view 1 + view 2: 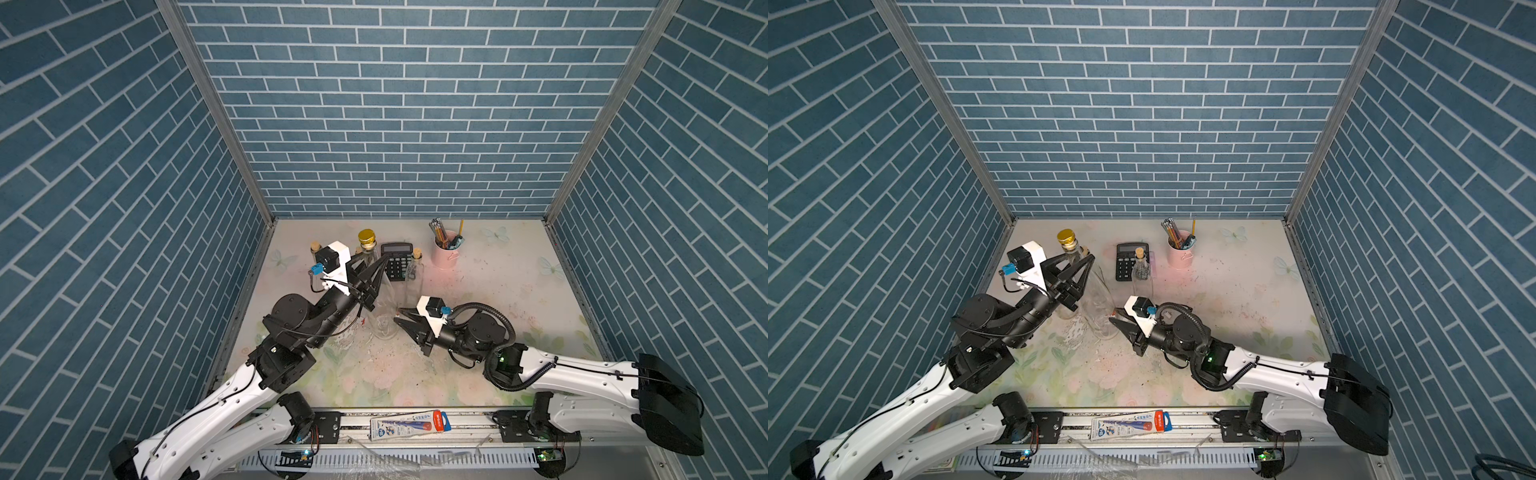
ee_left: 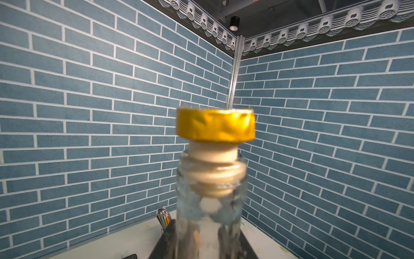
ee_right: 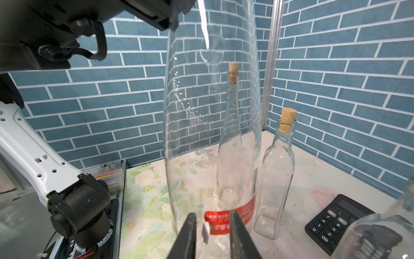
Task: Remove the label from the bottle
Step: Tear open the label from the bottle.
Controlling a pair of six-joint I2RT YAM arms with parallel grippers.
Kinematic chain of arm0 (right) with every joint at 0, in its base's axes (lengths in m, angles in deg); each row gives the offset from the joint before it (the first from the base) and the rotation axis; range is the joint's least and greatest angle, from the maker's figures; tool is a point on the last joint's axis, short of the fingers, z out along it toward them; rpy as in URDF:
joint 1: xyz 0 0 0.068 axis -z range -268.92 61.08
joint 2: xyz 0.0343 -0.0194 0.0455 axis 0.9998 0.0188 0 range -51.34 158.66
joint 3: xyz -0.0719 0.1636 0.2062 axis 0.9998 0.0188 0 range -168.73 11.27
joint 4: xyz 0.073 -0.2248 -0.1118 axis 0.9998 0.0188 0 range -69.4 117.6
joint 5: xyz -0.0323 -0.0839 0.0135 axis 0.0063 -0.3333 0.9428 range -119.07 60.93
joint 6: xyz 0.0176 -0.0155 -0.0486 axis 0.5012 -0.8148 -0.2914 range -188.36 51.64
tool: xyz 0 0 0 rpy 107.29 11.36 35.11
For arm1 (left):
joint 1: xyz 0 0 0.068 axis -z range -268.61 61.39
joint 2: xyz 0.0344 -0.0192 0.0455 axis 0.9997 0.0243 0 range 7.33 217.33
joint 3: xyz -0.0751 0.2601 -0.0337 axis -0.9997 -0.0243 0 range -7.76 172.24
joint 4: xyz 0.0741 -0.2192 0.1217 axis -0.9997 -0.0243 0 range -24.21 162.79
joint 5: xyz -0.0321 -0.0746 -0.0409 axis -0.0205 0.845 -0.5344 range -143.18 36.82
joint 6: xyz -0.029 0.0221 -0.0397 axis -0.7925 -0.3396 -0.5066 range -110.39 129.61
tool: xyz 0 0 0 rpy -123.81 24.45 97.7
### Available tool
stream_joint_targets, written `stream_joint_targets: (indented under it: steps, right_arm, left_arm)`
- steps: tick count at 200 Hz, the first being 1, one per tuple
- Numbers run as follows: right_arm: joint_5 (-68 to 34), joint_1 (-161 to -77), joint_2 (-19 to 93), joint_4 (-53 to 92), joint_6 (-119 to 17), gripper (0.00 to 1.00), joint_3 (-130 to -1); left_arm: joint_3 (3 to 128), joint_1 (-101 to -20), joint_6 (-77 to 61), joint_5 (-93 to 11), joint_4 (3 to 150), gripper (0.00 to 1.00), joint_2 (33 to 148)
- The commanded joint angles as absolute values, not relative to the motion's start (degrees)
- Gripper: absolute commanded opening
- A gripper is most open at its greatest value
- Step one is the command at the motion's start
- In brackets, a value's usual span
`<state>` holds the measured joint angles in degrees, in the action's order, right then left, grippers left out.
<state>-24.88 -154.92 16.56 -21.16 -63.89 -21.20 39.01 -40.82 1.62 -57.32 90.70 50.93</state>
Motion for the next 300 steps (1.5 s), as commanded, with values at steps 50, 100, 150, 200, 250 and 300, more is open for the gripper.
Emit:
stream_joint_targets:
  steps: [50,100,150,200,250,300]
  right_arm:
    - [-28.24,-155.67,19.36,-23.68,-61.31,0.14,-24.55]
    - [-32.50,-155.88,20.46,-22.92,-60.16,0.00,-25.35]
    - [-37.23,-155.89,19.72,-19.32,-60.21,0.00,-25.73]
    - [-42.11,-155.76,18.68,-16.60,-61.41,0.00,-25.88]
    - [-44.44,-155.76,17.87,-15.29,-63.04,0.00,-25.14]
    - [-47.94,-155.77,17.05,-14.15,-66.08,0.00,-24.78]
  left_arm:
    - [38.18,-40.71,-0.23,-59.05,103.47,0.00,50.15]
    - [37.61,-40.71,0.12,-59.99,104.89,0.00,50.33]
    - [37.94,-40.71,1.22,-59.73,103.01,0.00,49.96]
    - [40.91,-40.71,3.83,-53.95,94.97,0.00,49.22]
    - [43.06,-40.71,4.99,-49.70,91.24,0.00,49.74]
    - [47.24,-40.71,6.49,-44.78,84.65,0.00,52.10]
